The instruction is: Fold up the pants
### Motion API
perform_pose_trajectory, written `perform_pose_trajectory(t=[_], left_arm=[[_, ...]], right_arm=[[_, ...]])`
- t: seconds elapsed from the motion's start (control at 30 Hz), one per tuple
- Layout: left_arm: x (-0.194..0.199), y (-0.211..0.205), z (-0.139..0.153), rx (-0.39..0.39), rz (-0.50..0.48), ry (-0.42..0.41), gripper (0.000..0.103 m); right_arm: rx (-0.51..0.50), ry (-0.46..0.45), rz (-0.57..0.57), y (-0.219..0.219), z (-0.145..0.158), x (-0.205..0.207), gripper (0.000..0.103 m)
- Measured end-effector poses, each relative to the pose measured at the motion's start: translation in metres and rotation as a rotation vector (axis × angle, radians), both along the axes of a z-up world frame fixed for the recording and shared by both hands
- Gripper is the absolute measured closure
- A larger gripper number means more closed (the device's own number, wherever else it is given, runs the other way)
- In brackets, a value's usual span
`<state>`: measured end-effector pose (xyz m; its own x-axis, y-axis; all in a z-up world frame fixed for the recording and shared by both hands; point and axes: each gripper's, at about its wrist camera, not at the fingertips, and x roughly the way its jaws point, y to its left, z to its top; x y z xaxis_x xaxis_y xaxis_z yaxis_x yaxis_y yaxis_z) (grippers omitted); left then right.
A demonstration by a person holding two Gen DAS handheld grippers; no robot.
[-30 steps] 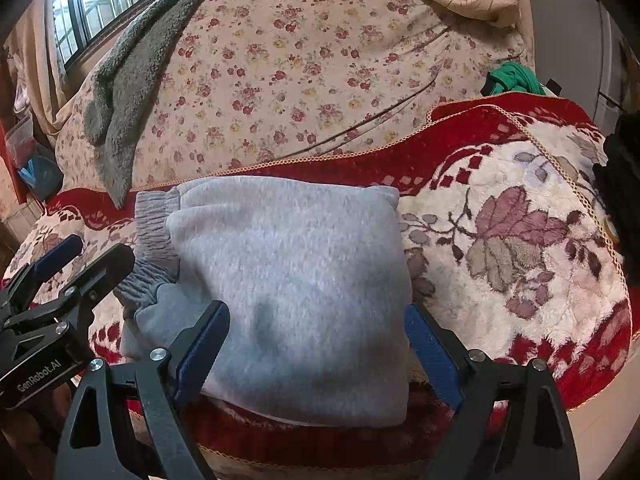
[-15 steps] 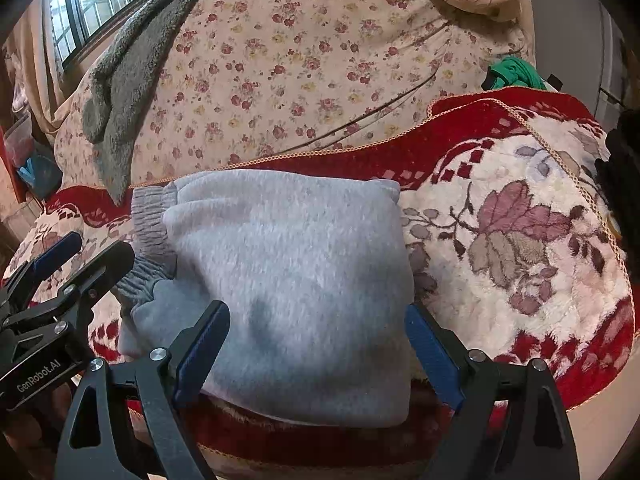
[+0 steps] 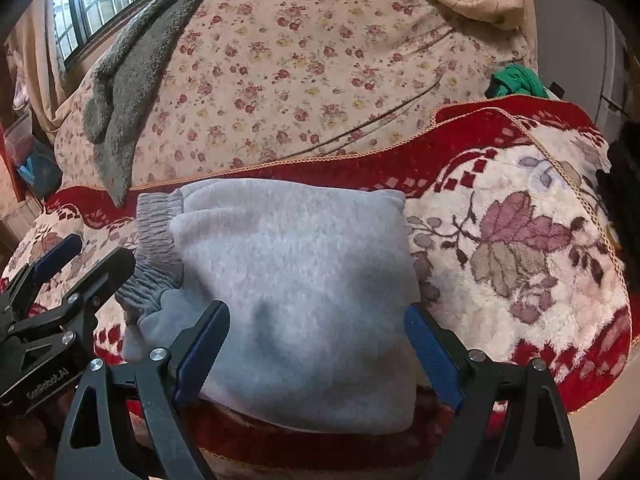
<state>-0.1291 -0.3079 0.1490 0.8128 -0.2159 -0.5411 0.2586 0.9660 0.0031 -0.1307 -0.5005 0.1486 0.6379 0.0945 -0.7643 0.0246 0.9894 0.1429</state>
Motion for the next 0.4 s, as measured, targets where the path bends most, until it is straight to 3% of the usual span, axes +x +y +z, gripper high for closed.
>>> perform_pose_trajectory(t=[0.4], left_arm=[[0.001,-0.008,-0.001,0.025,-0.048,-0.006,0.008]], right_arm=[[0.006,0.014,-0.025,-0.008,-0.002,0.006,0.011]])
